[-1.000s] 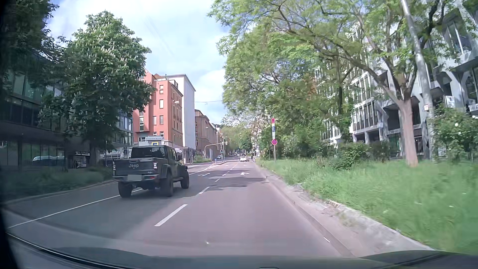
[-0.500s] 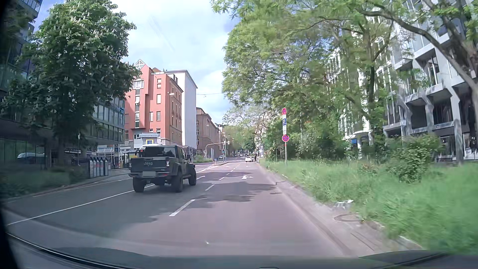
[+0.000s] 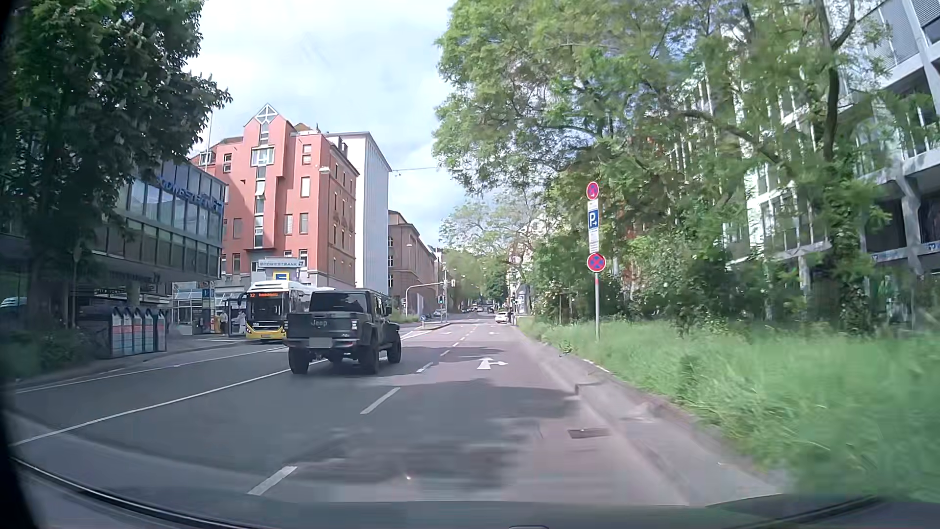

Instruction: Follow the waypoints while adhering to traffic rules and regulations

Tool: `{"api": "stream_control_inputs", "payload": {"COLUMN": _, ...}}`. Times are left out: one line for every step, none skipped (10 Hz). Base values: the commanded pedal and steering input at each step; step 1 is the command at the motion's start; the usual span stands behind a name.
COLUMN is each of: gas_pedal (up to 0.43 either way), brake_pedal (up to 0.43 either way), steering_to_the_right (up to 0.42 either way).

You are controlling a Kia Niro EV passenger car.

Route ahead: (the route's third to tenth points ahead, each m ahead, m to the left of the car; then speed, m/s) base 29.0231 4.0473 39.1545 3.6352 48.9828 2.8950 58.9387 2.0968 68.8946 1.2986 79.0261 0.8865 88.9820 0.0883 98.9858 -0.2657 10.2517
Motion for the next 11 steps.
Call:
{"api": "stream_control_inputs", "payload": {"gas_pedal": 0.098, "brake_pedal": 0.0, "steering_to_the_right": 0.001}}
{"api": "stream_control_inputs", "payload": {"gas_pedal": 0.098, "brake_pedal": 0.0, "steering_to_the_right": 0.006}}
{"api": "stream_control_inputs", "payload": {"gas_pedal": 0.087, "brake_pedal": 0.0, "steering_to_the_right": 0.009}}
{"api": "stream_control_inputs", "payload": {"gas_pedal": 0.087, "brake_pedal": 0.0, "steering_to_the_right": 0.007}}
{"api": "stream_control_inputs", "payload": {"gas_pedal": 0.087, "brake_pedal": 0.0, "steering_to_the_right": 0.004}}
{"api": "stream_control_inputs", "payload": {"gas_pedal": 0.087, "brake_pedal": 0.0, "steering_to_the_right": 0.004}}
{"api": "stream_control_inputs", "payload": {"gas_pedal": 0.087, "brake_pedal": 0.0, "steering_to_the_right": 0.006}}
{"api": "stream_control_inputs", "payload": {"gas_pedal": 0.087, "brake_pedal": 0.0, "steering_to_the_right": 0.006}}
{"api": "stream_control_inputs", "payload": {"gas_pedal": 0.087, "brake_pedal": 0.0, "steering_to_the_right": 0.002}}
{"api": "stream_control_inputs", "payload": {"gas_pedal": 0.087, "brake_pedal": 0.0, "steering_to_the_right": -0.001}}
{"api": "stream_control_inputs", "payload": {"gas_pedal": 0.087, "brake_pedal": 0.0, "steering_to_the_right": -0.001}}
